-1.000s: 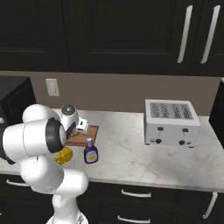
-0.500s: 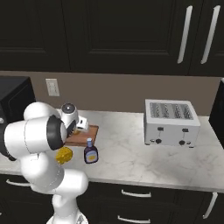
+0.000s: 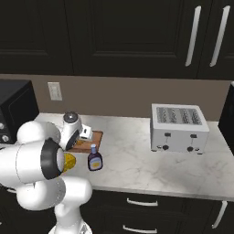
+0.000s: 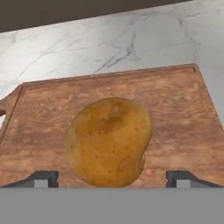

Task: Retrieve the reheated potato from the microwave, then place the potato, cheese, and condiment on the cutting board.

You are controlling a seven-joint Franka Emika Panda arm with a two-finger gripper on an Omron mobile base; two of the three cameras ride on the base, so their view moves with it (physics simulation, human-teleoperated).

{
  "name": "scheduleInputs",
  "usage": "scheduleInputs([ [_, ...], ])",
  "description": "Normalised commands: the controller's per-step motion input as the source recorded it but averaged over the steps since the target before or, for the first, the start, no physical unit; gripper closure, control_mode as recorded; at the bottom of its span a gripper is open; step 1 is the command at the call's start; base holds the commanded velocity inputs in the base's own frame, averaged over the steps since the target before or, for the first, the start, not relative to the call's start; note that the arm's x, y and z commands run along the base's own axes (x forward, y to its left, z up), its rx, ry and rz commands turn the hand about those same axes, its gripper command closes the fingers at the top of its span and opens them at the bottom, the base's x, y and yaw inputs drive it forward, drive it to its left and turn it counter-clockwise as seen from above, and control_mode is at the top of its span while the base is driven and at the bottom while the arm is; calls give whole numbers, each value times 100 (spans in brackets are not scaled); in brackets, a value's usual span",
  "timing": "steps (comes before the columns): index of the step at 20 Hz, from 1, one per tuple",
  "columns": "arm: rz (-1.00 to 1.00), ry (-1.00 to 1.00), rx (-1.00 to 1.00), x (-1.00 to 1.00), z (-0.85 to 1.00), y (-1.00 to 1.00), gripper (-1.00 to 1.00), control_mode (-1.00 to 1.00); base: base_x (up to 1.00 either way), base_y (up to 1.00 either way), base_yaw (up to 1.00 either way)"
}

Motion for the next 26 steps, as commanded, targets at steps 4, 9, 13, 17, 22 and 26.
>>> scheduleInputs([
  [4, 0, -2, 0, -29, 48, 0, -100, -100, 0, 0, 0],
  [9, 0, 0, 1, -56, 77, 0, -100, -100, 0, 0, 0],
  [13, -1, 0, 0, -86, 78, 0, -100, -100, 0, 0, 0],
  [17, -7, 8, 4, -98, 85, 0, -100, -100, 0, 0, 0],
  [22, -15, 15, 2, -96, 41, -2, -100, -100, 0, 0, 0],
  [26, -21, 21, 0, -55, 12, 0, -100, -100, 0, 0, 0],
])
